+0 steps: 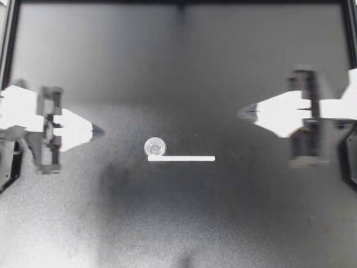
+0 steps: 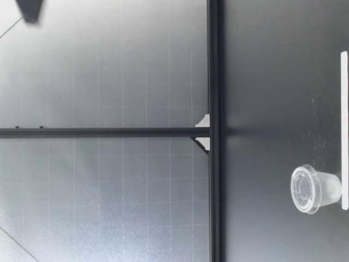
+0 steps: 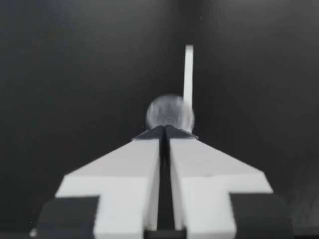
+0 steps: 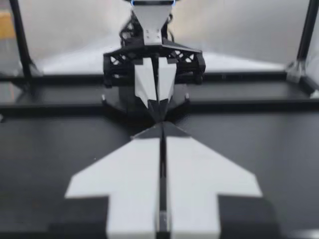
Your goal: Pick up the plastic cup and open its lid.
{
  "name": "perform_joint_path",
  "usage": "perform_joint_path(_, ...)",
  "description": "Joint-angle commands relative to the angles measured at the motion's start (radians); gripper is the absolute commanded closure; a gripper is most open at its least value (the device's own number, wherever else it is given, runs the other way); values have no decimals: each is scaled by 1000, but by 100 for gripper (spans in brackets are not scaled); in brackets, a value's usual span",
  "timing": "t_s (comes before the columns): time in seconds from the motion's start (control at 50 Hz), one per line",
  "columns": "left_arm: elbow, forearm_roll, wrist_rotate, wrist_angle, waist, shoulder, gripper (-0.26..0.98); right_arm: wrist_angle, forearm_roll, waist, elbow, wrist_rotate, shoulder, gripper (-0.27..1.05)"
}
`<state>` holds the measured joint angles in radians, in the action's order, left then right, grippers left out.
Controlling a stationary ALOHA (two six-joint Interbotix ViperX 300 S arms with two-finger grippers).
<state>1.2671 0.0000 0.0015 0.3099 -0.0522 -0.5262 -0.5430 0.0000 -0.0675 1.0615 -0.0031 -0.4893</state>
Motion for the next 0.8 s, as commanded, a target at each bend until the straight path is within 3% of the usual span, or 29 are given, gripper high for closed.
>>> perform_joint_path(0.0,-25,2,-5,-3,-5,48,96,-11,0,-12,-46,0,63,97)
perform_joint_path(0.24,-44,2,9,14,-5,161,93,-11,0,-14,-107,0,201,97)
perform_joint_path(0.42,-51,2,8,66,-3,235,81,-9,0,-14,-140,0,270,97)
perform_joint_path(0.52,-66,2,3,74,-3,282,61,-3,0,-14,-164,0,308,97)
perform_joint_path(0.6,-86,2,-3,74,-3,318,30,2,0,-14,-181,0,333,97)
perform_joint_path(0.68,-100,2,-3,75,-5,344,8,8,0,-14,-196,-2,359,97)
perform_joint_path(0.78,-124,3,11,92,-3,393,10,17,2,-14,-218,2,391,97)
